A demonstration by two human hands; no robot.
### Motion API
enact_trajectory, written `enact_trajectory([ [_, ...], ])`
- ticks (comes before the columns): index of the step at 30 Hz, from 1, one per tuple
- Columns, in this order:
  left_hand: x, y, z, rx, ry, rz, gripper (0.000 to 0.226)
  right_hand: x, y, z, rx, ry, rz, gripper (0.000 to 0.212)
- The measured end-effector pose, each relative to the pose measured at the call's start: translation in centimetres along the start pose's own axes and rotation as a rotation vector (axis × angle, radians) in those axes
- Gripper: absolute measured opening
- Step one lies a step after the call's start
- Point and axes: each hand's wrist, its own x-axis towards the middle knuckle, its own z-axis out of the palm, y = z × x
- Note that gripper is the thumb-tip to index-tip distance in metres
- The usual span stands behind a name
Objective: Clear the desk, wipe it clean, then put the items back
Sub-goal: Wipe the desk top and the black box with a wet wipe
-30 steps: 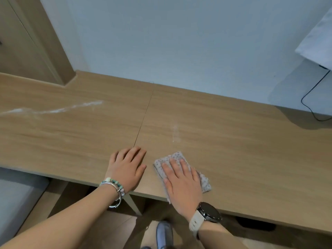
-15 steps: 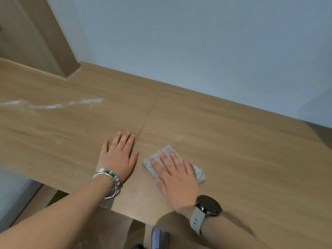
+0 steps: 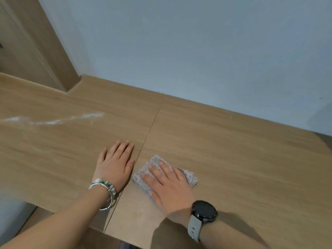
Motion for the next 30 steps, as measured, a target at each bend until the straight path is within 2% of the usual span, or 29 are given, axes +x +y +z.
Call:
enact_trajectory([
  [2,0.4,0.0,0.2,-0.003,-0.002,-0.009,0.076,0.0,1.4,-1.0,0.004,-0.003,-0.053,0.046],
  [3,0.4,0.0,0.1,-0.003,-0.002,-0.009,0.076,0.7,3.8,-1.2,-0.039,0.009,0.020,0.046],
  [6,0.2,0.1,0.0,-0.006,0.001,-0.013,0.075,2.9,10.9,-2.9,0.028,-0.004,0.535,0.049],
  [7,0.2,0.1,0.0,-0.009,-0.003,-0.012,0.074,3.6,11.4,-3.3,0.072,0.004,0.665,0.049],
  [8,0.2,0.2,-0.1,-0.017,-0.009,-0.014,0.074,4.2,10.4,-3.4,0.082,0.031,0.691,0.049],
  [9,0.2,0.3,-0.1,-0.021,-0.013,-0.018,0.073,4.5,8.4,-2.7,0.026,0.093,0.613,0.048],
  [11,0.2,0.2,-0.3,-0.014,0.002,-0.023,0.068,4.2,2.3,-1.0,-0.002,0.157,0.261,0.047],
  [12,0.3,0.1,-0.4,-0.012,0.005,-0.023,0.066,3.4,-0.4,-0.6,0.042,0.067,0.046,0.048],
  [13,0.3,0.0,-0.4,-0.010,-0.001,-0.021,0.063,2.7,-1.7,-0.6,0.074,-0.045,-0.077,0.048],
  [14,0.3,0.0,-0.4,-0.010,-0.002,-0.019,0.062,2.6,-1.1,-0.8,0.073,-0.062,-0.102,0.049],
  [15,0.3,0.0,-0.6,-0.012,0.005,-0.016,0.060,2.9,1.3,-0.6,0.049,-0.014,-0.035,0.051],
  [16,0.3,0.1,-0.5,-0.013,0.005,-0.009,0.058,3.3,4.3,-0.8,0.009,0.015,0.115,0.053],
  [18,0.3,0.3,-0.5,-0.009,-0.002,0.001,0.058,3.7,11.0,-1.3,-0.054,0.054,0.515,0.054],
  [20,0.2,0.2,-0.4,0.007,-0.019,-0.005,0.060,3.3,14.8,-2.8,0.040,0.086,0.872,0.050],
  [22,0.3,-0.1,-0.3,0.030,-0.035,-0.004,0.063,4.0,13.7,-2.7,0.122,0.115,0.994,0.050],
  [23,0.4,-0.2,-0.2,0.043,-0.049,0.005,0.065,4.5,11.6,-2.6,0.115,0.103,0.937,0.050],
  [24,0.5,-0.2,-0.2,0.054,-0.059,0.012,0.066,5.0,9.0,-2.1,0.114,0.105,0.781,0.049],
  [26,1.0,0.0,-0.2,0.061,-0.074,0.025,0.067,4.8,3.4,-0.7,0.053,0.125,0.303,0.048],
  [27,1.4,0.2,-0.2,0.057,-0.081,0.030,0.067,4.2,1.8,-0.3,0.022,0.115,0.133,0.047],
  [28,1.7,0.5,-0.2,0.050,-0.085,0.033,0.068,3.9,1.6,-0.6,0.033,0.057,0.086,0.048],
  [30,2.5,0.9,-0.2,0.036,-0.086,0.034,0.070,3.4,5.0,-2.0,-0.008,0.015,0.213,0.053],
])
